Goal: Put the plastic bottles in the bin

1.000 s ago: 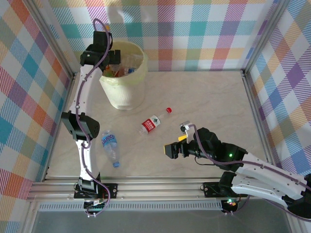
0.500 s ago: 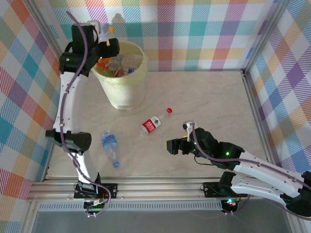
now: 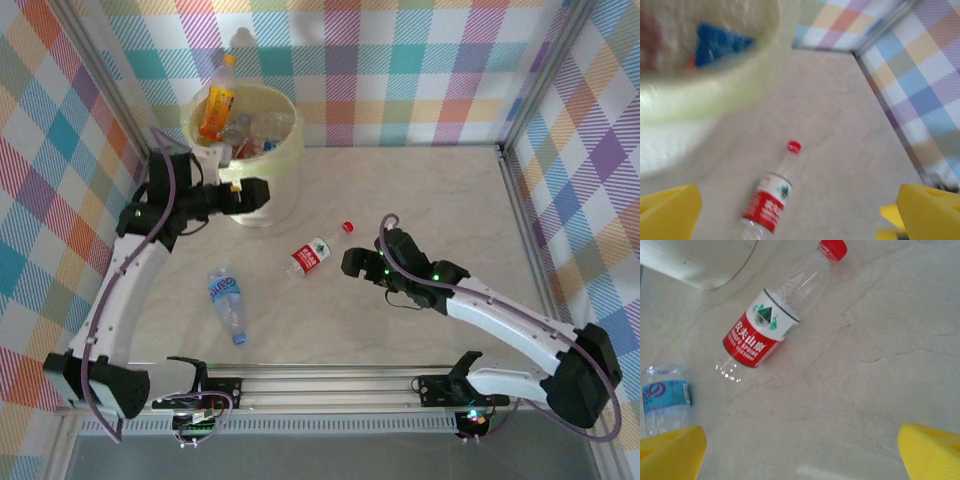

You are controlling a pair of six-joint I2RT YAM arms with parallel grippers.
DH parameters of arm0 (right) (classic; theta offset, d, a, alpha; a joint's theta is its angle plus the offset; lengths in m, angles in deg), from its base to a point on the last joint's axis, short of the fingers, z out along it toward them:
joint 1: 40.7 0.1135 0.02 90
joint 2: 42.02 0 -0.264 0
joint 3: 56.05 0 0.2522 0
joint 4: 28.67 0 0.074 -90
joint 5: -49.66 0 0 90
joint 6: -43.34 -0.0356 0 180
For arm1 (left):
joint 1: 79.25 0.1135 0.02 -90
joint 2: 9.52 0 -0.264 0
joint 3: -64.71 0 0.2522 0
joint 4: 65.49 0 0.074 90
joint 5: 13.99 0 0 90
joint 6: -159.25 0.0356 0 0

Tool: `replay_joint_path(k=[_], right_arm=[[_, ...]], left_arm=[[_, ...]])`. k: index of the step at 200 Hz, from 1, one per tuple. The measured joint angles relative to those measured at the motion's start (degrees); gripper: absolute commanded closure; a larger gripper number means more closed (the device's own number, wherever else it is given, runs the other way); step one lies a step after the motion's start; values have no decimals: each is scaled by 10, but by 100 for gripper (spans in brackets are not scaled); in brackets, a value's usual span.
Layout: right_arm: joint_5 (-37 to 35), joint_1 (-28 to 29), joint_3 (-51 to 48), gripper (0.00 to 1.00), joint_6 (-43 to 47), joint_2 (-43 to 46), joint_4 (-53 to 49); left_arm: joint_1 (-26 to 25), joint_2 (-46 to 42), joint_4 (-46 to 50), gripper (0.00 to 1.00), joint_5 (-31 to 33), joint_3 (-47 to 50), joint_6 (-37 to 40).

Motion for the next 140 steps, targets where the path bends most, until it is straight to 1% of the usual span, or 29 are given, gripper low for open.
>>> replay_joint_path(k=[36,57,79,101,140], right_arm=[[22,-31,41,8,-33,-100,62],[30,-38,74,9,-51,-167,95],[34,-39,106,10,-77,-235,132],[32,-39,124,13,-106,-287,153],[24,-39,177,15,-146,-370,162]], left_arm=[[-24,-123,-14,0,-21,123,-25],[-36,-187,-16,0,-26,180,-43],[-46,-234,-15,0,-31,231,-56],[-47,-264,-9,0,-31,264,-68],[-47,-309,3,0,-30,281,-75]])
